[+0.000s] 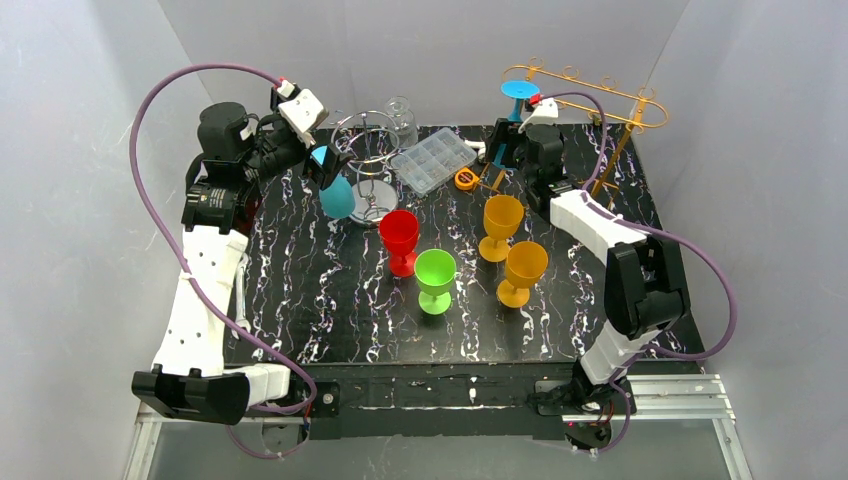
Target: Place the wine glass upside down on the wine glass rack
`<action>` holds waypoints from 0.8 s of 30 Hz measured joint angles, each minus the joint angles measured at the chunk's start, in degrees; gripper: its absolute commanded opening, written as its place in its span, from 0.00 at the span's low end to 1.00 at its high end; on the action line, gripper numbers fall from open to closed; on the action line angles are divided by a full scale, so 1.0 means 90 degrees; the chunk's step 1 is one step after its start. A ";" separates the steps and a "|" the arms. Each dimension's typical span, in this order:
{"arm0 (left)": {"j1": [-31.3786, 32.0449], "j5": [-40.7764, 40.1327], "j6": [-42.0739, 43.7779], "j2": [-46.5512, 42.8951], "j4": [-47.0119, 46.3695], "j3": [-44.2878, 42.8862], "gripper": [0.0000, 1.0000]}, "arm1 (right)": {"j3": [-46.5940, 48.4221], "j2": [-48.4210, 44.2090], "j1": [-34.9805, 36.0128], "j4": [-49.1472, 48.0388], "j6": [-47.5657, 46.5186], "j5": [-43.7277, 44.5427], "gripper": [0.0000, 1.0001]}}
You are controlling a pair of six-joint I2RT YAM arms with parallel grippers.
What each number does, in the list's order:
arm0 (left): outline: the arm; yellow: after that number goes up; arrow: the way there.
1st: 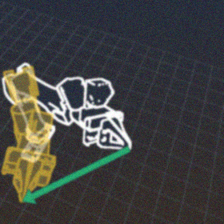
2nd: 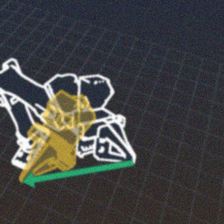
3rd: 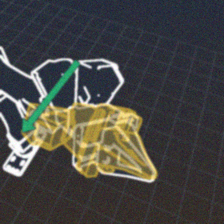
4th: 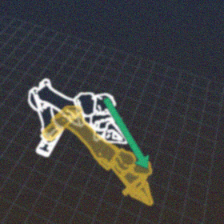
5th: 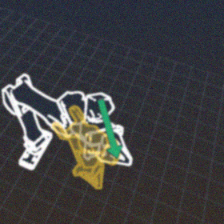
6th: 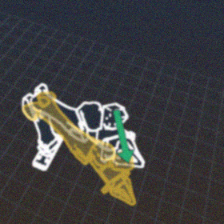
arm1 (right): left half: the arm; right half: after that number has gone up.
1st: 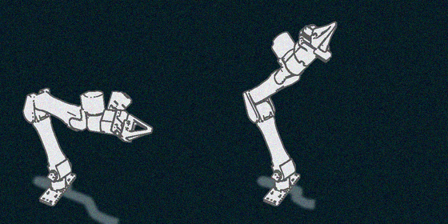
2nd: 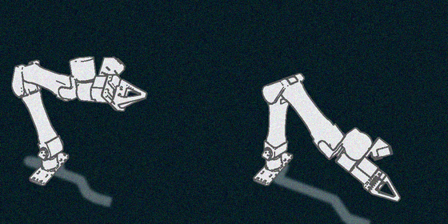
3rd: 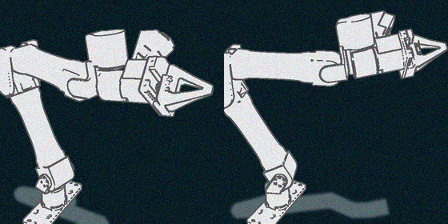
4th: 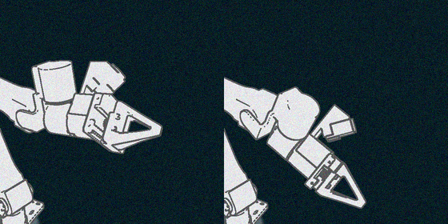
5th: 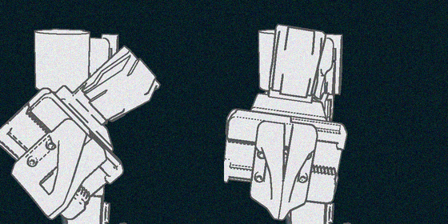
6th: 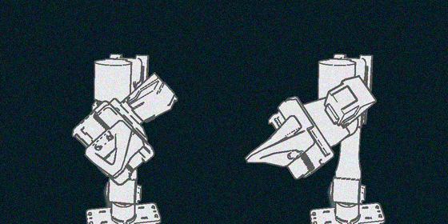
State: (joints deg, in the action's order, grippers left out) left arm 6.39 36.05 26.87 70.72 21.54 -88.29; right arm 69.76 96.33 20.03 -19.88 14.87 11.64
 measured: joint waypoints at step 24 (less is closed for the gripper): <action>0.0000 0.0046 -0.0080 -0.0109 0.0100 0.0209 0.99 | -0.0160 -0.0862 -0.0046 0.0763 0.0160 -0.0005 1.00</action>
State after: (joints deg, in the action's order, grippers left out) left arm 6.39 36.47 26.15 69.73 22.44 -86.41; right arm 68.31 88.58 19.62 -13.02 16.32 11.60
